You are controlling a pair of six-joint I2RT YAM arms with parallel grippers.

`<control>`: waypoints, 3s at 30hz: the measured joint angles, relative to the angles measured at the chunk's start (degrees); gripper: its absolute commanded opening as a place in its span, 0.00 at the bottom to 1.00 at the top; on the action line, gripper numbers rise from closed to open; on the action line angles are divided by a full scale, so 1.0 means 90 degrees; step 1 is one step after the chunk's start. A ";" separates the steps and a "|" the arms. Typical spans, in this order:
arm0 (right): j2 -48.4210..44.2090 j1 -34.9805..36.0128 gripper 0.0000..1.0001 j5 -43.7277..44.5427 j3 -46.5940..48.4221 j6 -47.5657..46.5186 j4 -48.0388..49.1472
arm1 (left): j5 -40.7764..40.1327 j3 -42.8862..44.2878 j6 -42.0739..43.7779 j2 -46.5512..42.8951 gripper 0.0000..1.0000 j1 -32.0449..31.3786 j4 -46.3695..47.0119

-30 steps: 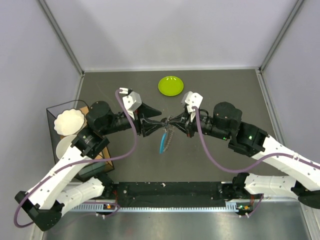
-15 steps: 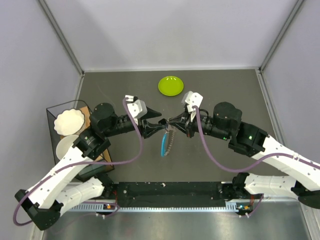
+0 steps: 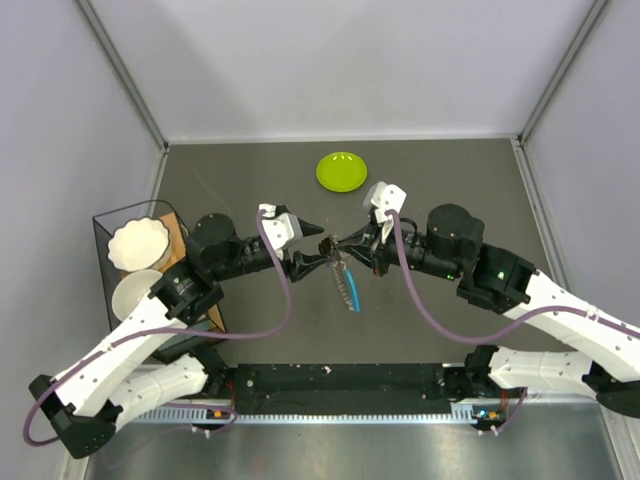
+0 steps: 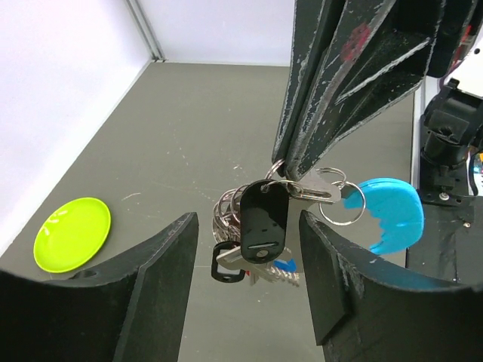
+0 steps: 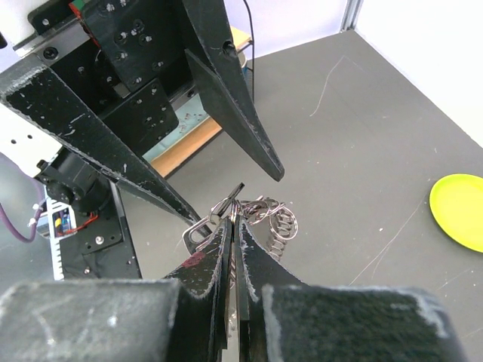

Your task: Remove the keys from the keyring

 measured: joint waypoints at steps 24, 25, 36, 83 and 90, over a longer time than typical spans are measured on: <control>0.0129 0.0000 0.00 0.0935 0.0002 0.0510 0.0015 | -0.0420 -0.0410 -0.3483 -0.0699 0.46 -0.0024 0.0821; 0.0131 0.0000 0.00 0.0942 0.0002 0.0542 0.0015 | -0.0427 -0.0425 -0.3674 -0.0675 0.43 -0.0029 0.0889; 0.0131 0.0000 0.00 0.0942 0.0010 0.0712 0.0051 | -0.0597 -0.0430 -0.4624 -0.0112 0.39 -0.0029 0.1110; -0.0097 -0.0211 0.00 0.0216 -0.0168 0.0019 0.0002 | -0.0585 -0.0410 -0.4184 0.0022 0.12 -0.0051 0.0673; -0.0097 -0.0216 0.00 0.0197 -0.0168 0.0017 -0.0012 | -0.0408 -0.0410 -0.4158 0.0068 0.00 -0.0032 0.0695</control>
